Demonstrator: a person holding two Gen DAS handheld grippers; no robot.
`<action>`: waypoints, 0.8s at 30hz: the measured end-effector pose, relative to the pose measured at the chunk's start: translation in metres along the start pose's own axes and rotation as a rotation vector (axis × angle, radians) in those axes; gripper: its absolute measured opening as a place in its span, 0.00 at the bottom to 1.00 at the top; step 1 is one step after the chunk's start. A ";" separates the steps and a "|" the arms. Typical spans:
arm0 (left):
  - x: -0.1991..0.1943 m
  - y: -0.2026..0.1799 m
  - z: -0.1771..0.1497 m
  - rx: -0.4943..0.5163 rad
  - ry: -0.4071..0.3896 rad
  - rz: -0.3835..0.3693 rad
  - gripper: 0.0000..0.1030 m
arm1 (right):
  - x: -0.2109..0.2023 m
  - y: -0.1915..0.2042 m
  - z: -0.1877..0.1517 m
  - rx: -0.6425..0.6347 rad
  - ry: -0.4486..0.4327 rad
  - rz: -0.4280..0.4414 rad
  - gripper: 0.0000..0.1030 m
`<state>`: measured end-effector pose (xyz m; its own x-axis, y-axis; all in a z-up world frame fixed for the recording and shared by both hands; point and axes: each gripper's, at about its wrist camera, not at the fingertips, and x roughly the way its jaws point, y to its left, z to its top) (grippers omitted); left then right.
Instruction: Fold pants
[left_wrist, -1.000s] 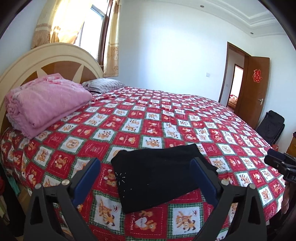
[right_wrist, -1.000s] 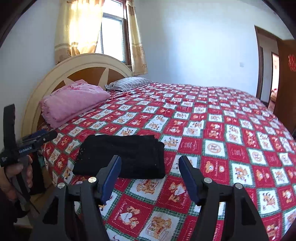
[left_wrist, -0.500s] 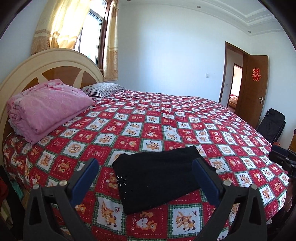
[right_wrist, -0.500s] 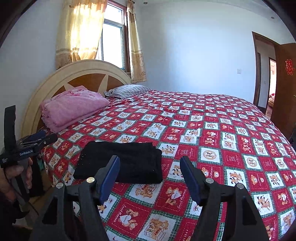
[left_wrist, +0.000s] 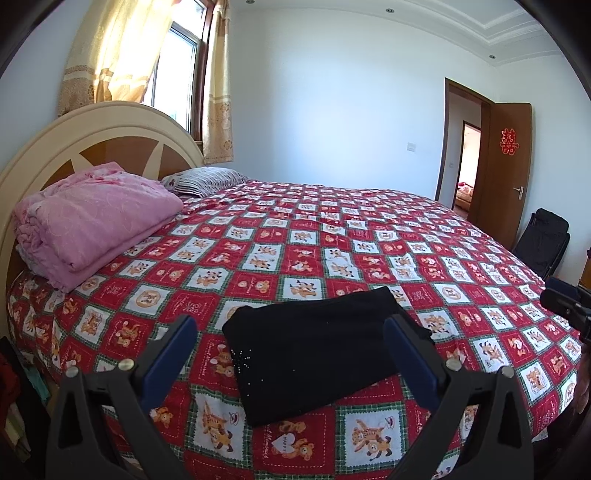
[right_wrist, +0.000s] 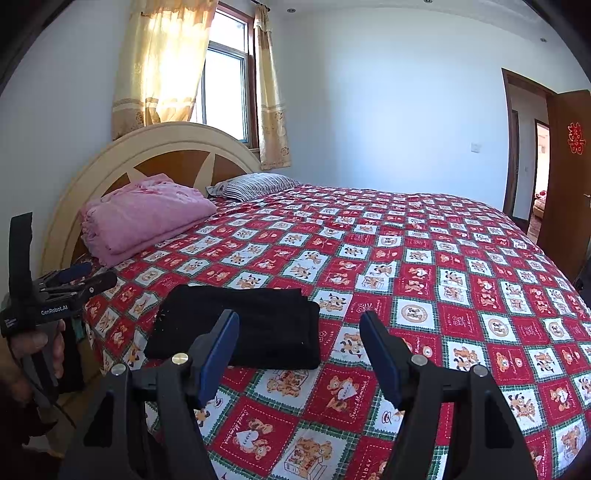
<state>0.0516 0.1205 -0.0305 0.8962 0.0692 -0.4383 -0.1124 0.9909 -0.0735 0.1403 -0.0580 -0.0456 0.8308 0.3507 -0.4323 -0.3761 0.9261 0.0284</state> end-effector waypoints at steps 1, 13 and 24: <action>0.000 0.000 0.000 0.000 0.001 0.000 1.00 | 0.000 0.000 0.000 0.000 -0.002 -0.001 0.67; 0.000 -0.005 -0.001 0.010 0.000 -0.009 1.00 | -0.004 0.001 0.002 -0.010 -0.013 -0.003 0.67; -0.004 -0.016 0.002 0.052 -0.023 0.003 1.00 | -0.005 0.003 0.001 -0.026 -0.022 -0.014 0.67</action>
<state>0.0507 0.1044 -0.0256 0.9057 0.0742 -0.4174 -0.0933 0.9953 -0.0257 0.1356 -0.0565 -0.0425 0.8448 0.3408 -0.4125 -0.3745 0.9272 -0.0010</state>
